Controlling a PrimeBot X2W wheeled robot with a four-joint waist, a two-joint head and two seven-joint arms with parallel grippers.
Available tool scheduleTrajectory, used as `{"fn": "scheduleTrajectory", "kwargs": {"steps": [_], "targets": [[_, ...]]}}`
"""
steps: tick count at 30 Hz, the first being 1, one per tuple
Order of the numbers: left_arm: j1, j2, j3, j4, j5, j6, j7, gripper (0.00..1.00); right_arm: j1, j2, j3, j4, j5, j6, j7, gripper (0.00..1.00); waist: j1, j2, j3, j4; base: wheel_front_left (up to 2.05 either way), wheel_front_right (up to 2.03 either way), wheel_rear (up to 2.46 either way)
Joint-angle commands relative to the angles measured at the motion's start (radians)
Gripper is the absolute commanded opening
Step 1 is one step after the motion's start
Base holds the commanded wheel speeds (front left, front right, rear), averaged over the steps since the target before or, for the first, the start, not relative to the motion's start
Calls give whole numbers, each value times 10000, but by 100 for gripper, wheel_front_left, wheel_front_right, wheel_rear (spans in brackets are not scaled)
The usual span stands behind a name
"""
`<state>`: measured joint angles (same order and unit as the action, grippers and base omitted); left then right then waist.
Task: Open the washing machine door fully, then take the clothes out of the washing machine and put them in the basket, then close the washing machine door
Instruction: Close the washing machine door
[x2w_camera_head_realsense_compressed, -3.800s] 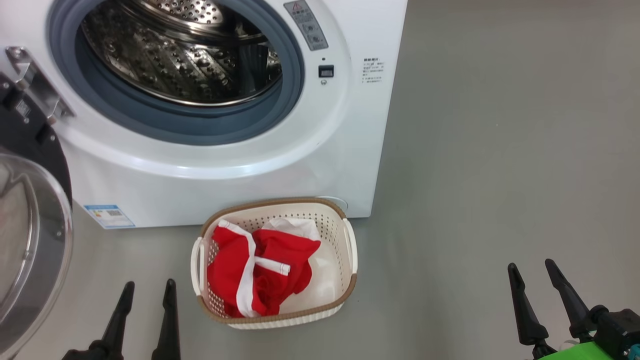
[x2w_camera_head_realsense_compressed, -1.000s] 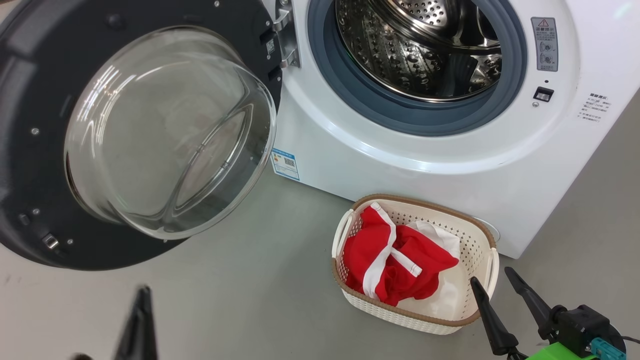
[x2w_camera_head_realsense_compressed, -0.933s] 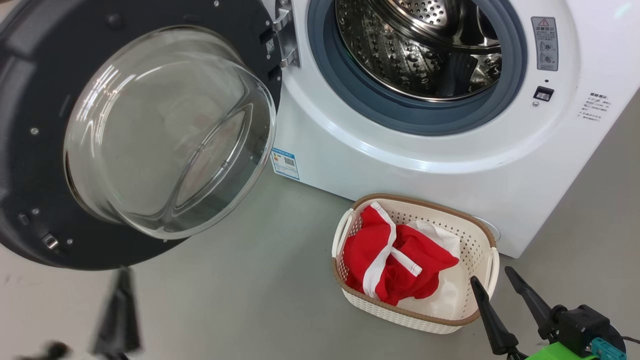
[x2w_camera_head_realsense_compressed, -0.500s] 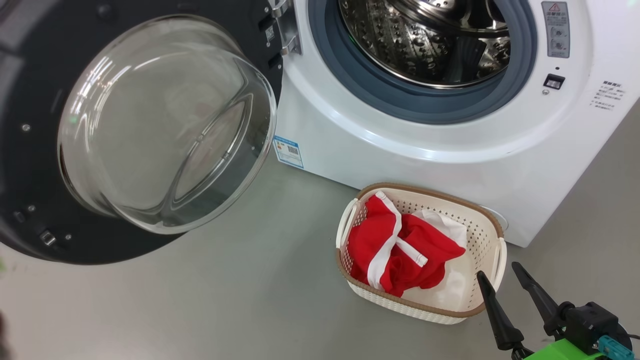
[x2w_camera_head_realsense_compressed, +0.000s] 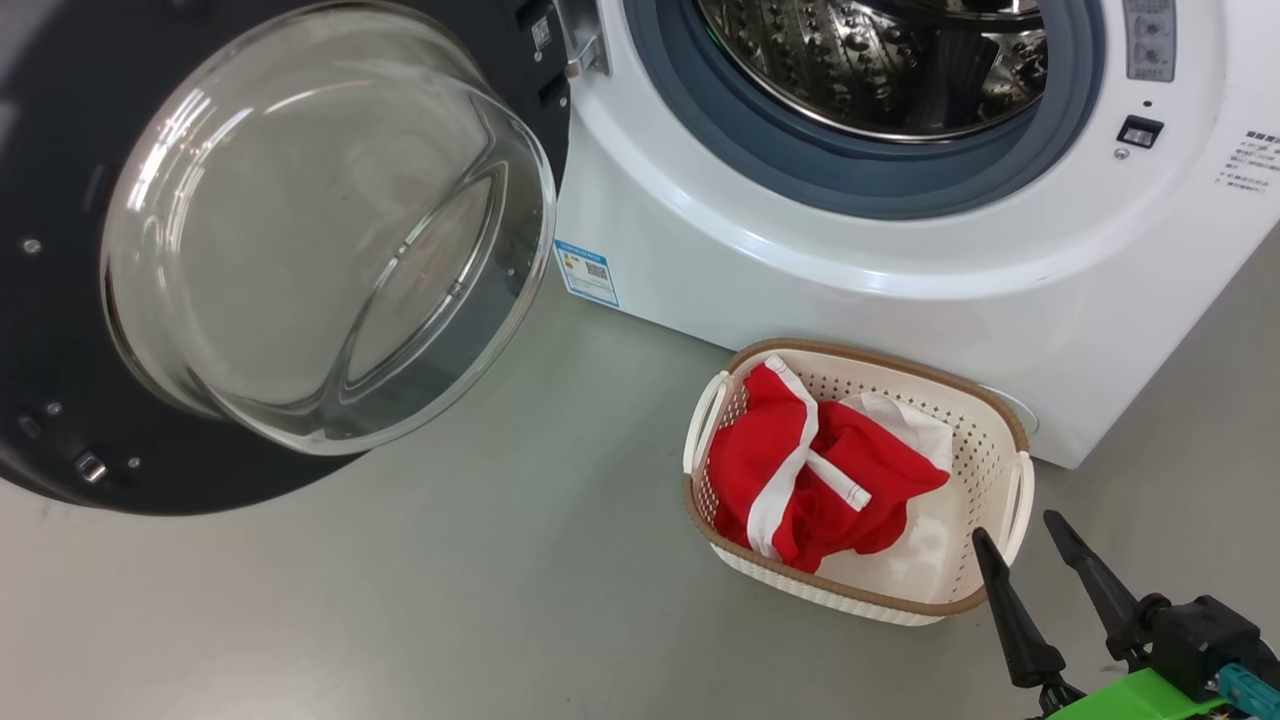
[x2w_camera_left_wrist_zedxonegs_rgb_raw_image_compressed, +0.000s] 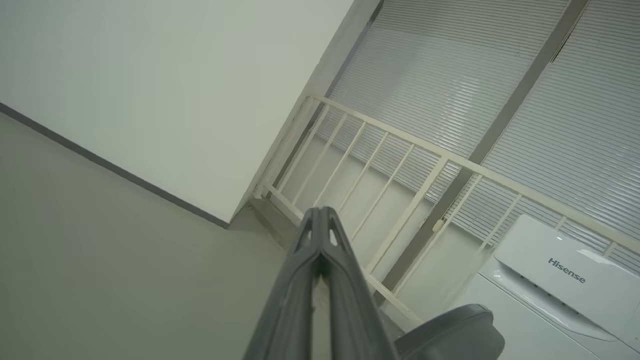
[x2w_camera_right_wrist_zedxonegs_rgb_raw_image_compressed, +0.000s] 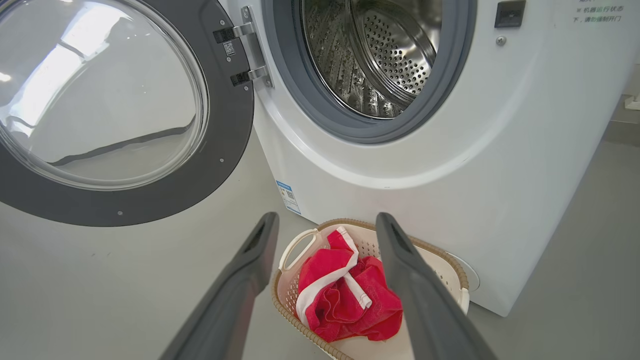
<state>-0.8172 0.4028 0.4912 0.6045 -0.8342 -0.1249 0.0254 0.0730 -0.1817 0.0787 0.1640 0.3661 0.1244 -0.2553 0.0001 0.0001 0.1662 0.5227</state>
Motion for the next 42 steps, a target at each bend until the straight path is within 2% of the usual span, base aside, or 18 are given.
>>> {"fn": "scheduleTrajectory", "kwargs": {"steps": [1, 6, 9, 17, 22, 34, 42], "targets": [[-316, 844, 173, 197, -98, -35, 329, 0, -266, -138, 200, -268, -112, 63, -65, 100, -1, -1, 66, 24, 0, 0, 0], [-917, 1437, -158, 1833, -435, -11, 2110, 0, -306, -172, 182, -303, -143, 63, -65, 100, -1, -1, 222, 61, 0, 0, 0], [-1130, 1573, -426, 2402, -710, -29, 3237, 0, -345, -211, 193, -324, -148, 63, -65, 100, -1, -1, 305, 85, 0, 0, 0], [-1218, 1624, -969, 2792, -1348, -53, 5424, 0, -296, -299, 163, -373, -161, 63, -65, 100, -1, -1, 419, 96, 0, 0, 0], [-1059, 1494, -1333, 2495, -1660, -55, 6328, 0, -243, -279, 53, -414, -185, 63, -65, 100, -1, -1, 431, 81, 0, 0, 0], [-242, 1394, -1926, 1224, -2576, -56, 7631, 0, -127, -142, -93, -453, -217, 63, -65, 100, -1, -1, 286, 48, 0, 0, 0], [707, 1547, -2267, -296, -3523, -57, 8296, 0, -97, -14, -47, -414, -194, 63, -65, 100, -1, -1, 4, 0, 0, 0, 0]]}}
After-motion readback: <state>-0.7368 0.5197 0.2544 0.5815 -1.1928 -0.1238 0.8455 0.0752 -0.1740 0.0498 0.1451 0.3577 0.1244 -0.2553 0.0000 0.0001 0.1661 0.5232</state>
